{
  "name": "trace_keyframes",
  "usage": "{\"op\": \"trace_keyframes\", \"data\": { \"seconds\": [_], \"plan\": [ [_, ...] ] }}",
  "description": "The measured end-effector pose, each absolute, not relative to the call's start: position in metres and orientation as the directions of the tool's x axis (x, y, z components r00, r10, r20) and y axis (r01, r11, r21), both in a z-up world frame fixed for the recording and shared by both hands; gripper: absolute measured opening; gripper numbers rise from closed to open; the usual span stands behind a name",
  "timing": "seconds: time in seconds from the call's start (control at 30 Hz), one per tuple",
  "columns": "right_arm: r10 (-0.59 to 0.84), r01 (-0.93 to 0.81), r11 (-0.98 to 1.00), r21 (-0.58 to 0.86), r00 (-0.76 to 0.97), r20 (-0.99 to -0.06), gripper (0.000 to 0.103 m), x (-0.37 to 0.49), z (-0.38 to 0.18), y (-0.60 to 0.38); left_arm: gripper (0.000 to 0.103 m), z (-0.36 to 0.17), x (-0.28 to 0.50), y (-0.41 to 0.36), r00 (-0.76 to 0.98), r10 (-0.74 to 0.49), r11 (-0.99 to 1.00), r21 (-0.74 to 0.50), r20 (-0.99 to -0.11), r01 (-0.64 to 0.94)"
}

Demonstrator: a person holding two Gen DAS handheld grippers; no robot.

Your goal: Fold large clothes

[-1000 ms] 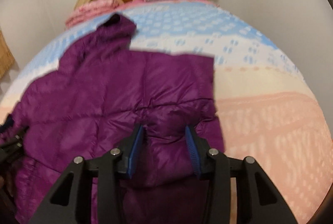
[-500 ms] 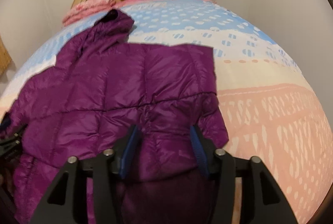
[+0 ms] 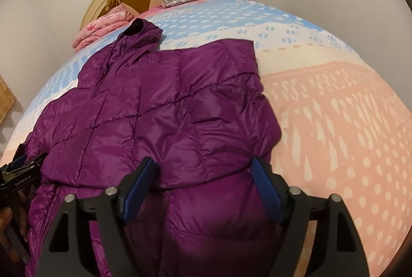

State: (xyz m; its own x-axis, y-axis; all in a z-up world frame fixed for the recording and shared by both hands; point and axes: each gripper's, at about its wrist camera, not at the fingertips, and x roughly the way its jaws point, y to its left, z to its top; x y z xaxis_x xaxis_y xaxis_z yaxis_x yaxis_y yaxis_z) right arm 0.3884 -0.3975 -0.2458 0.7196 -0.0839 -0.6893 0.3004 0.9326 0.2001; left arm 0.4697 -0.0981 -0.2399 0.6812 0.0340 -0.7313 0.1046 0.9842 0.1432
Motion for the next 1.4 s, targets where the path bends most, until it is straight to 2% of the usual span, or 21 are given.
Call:
{"op": "trace_keyframes", "data": {
  "seconds": [0.1,0.27,0.4,0.5,0.63,0.83,0.97,1.27,1.3,1.33,1.37,1.4],
  "plan": [
    [-0.091,0.286,0.944,0.165,0.706,-0.702,0.09,0.393,-0.244,-0.391,0.097,-0.224,0.464,-0.099,0.709,0.031,0.98,0.162,-0.704,0.119],
    [-0.121,0.295,0.944,0.15,0.731,-0.672,0.09,0.37,-0.215,-0.382,0.097,-0.175,0.427,-0.063,0.778,-0.009,0.986,0.126,-0.629,0.113],
    [-0.069,0.191,0.974,0.12,0.759,-0.647,0.09,0.354,-0.19,-0.346,0.097,-0.16,0.4,-0.008,0.816,0.087,0.975,0.216,-0.572,0.047],
    [-0.043,0.116,0.991,0.073,0.764,-0.644,0.09,0.351,-0.19,-0.315,0.097,-0.173,0.388,0.052,0.775,0.21,0.962,0.266,-0.596,-0.056],
    [-0.042,0.105,0.993,0.057,0.754,-0.656,0.09,0.362,-0.205,-0.296,0.097,-0.2,0.365,0.132,0.669,0.355,0.932,0.305,-0.653,-0.197],
    [-0.05,0.044,0.999,-0.026,0.728,-0.684,0.09,0.363,-0.235,-0.264,0.097,-0.224,0.308,0.216,0.574,0.437,0.898,0.293,-0.693,-0.329],
    [-0.068,0.039,0.998,-0.058,0.732,-0.677,0.09,0.36,-0.243,-0.259,0.097,-0.23,0.278,0.247,0.553,0.415,0.896,0.218,-0.723,-0.386],
    [-0.062,0.046,0.998,-0.042,0.728,-0.682,0.092,0.358,-0.245,-0.262,0.096,-0.247,0.249,0.246,0.548,0.313,0.912,0.085,-0.776,-0.401],
    [-0.061,0.047,0.998,-0.039,0.729,-0.681,0.092,0.358,-0.245,-0.263,0.09,-0.247,0.248,0.243,0.552,0.314,0.912,0.083,-0.772,-0.402],
    [-0.06,0.048,0.998,-0.036,0.731,-0.68,0.092,0.357,-0.245,-0.263,0.079,-0.246,0.247,0.24,0.568,0.294,0.922,0.07,-0.769,-0.382],
    [-0.056,0.049,0.998,-0.029,0.735,-0.676,0.092,0.356,-0.244,-0.264,0.041,-0.243,0.245,0.239,0.585,0.269,0.932,0.053,-0.765,-0.36],
    [-0.051,0.049,0.999,-0.022,0.739,-0.672,0.092,0.355,-0.244,-0.265,0.011,-0.241,0.245,0.235,0.59,0.255,0.939,0.052,-0.766,-0.339]
  ]
}}
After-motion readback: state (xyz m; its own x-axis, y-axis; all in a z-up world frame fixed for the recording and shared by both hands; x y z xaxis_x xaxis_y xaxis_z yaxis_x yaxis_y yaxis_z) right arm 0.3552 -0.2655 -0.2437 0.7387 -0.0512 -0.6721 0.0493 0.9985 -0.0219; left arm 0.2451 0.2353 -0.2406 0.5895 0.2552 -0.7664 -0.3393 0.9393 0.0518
